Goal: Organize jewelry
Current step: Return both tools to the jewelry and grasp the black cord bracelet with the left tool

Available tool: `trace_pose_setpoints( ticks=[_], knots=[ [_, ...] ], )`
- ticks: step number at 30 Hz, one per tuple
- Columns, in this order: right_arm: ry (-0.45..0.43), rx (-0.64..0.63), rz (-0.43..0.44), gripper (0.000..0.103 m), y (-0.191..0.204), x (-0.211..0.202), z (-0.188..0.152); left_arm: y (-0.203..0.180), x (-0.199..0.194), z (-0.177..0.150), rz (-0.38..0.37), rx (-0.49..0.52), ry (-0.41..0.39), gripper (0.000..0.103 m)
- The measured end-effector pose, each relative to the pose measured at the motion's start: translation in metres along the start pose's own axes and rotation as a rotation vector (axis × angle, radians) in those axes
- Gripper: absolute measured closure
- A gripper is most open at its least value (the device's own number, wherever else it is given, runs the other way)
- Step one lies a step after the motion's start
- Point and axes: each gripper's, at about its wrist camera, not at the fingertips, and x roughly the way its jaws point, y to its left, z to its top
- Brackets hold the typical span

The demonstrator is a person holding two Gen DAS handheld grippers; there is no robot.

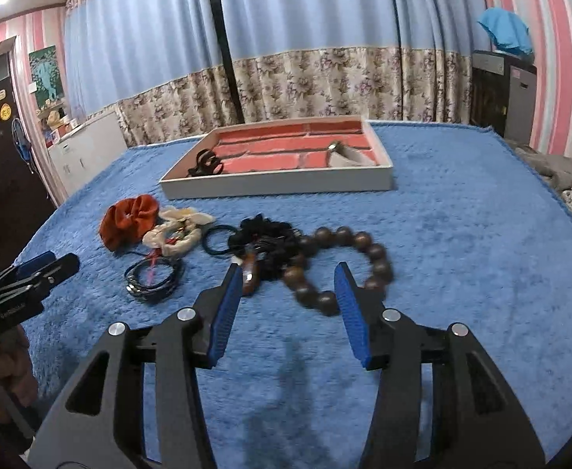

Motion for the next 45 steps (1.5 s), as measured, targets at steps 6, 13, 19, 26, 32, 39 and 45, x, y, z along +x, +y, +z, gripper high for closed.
trace_pose_setpoints(
  ticks=[6,13,19,26,32,39,45],
  knots=[
    [0.043,0.007,0.011,0.055,0.011,0.02,-0.001,-0.009,0.018,-0.002,-0.012,0.021,0.044,0.019],
    [0.063,0.005,-0.005,0.055,0.017,0.03,0.001,-0.007,0.032,0.004,-0.039,0.025,0.073,0.019],
    [0.071,0.002,-0.013,0.055,0.02,0.035,0.001,-0.017,0.049,0.007,-0.074,0.044,0.134,0.02],
    [0.08,0.007,-0.024,0.055,0.019,0.04,0.001,-0.023,0.076,0.004,-0.114,0.054,0.235,0.047],
    [0.096,-0.001,-0.021,0.055,0.02,0.044,0.001,-0.014,0.082,0.006,-0.073,0.05,0.251,0.066],
    [0.096,0.004,-0.021,0.055,0.02,0.046,0.003,-0.003,0.068,0.0,-0.134,0.012,0.237,0.074],
    [0.096,0.009,-0.022,0.055,0.019,0.047,0.003,-0.004,0.062,0.0,-0.153,0.01,0.229,0.072]
  ],
)
